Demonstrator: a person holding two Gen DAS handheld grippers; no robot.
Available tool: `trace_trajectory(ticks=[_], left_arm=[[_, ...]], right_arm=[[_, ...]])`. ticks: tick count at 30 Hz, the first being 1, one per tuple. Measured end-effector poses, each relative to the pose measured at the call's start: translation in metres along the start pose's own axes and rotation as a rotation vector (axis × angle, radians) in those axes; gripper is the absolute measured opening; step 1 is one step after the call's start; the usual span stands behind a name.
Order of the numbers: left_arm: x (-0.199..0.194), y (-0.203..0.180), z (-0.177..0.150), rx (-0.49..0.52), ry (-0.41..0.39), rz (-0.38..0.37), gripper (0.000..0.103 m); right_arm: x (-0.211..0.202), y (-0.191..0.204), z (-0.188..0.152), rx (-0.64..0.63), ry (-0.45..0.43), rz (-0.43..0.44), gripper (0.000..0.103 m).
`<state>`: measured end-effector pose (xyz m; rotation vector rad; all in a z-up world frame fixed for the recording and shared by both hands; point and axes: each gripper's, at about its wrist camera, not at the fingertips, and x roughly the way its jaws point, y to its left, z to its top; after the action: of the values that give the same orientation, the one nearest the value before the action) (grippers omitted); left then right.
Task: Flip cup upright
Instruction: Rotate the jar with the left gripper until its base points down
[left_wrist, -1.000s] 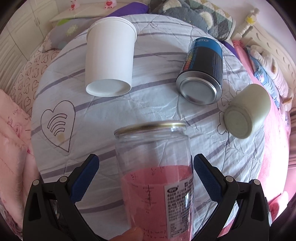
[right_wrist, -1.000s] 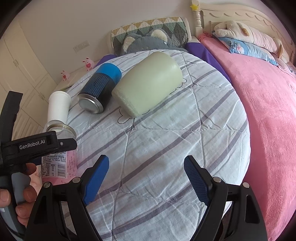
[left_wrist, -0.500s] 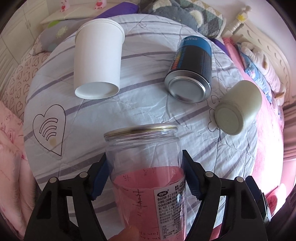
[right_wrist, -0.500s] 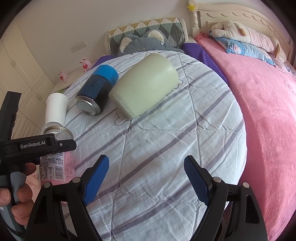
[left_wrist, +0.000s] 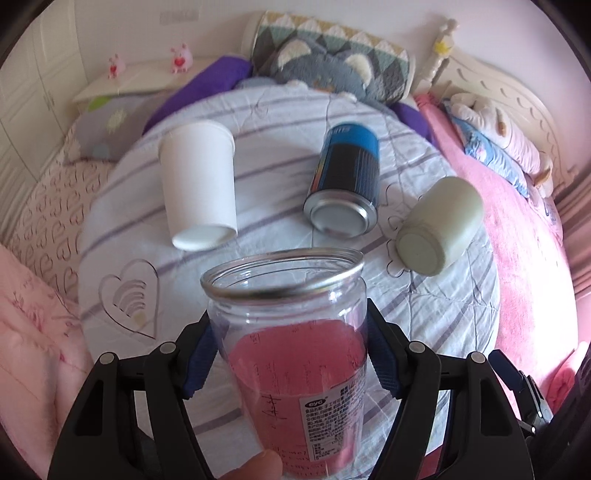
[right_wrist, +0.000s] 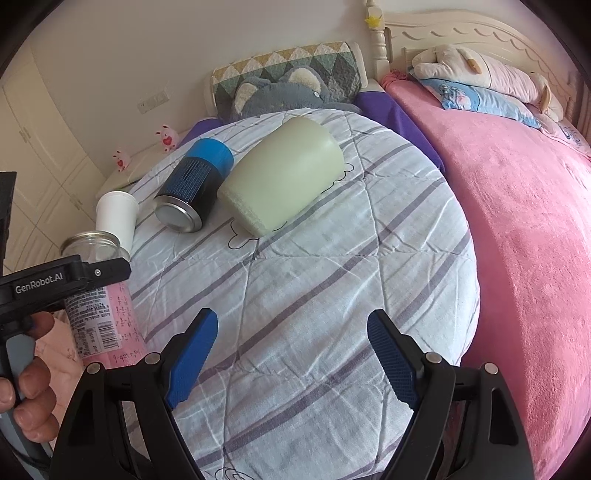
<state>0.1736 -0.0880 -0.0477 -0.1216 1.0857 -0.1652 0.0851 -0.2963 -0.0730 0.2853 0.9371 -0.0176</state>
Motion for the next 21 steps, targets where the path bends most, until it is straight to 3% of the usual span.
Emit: trace_trajectory(ticks=[9, 14, 21], left_arm=[[-0.037, -0.004, -0.002, 0.111, -0.203, 0.084, 0.072], [-0.020, -0.008, -0.009, 0.159, -0.171, 0.088, 0.071], [-0.040, -0.016, -0.008, 0.201, -0.206, 0.066, 0.071]], right_arm=[[-0.009, 0.008, -0.004, -0.007, -0.020, 0.003, 0.084], [-0.015, 0.014, -0.011, -0.014, -0.025, 0.003, 0.084], [-0.025, 0.017, -0.017, -0.013, -0.039, -0.010, 0.084]])
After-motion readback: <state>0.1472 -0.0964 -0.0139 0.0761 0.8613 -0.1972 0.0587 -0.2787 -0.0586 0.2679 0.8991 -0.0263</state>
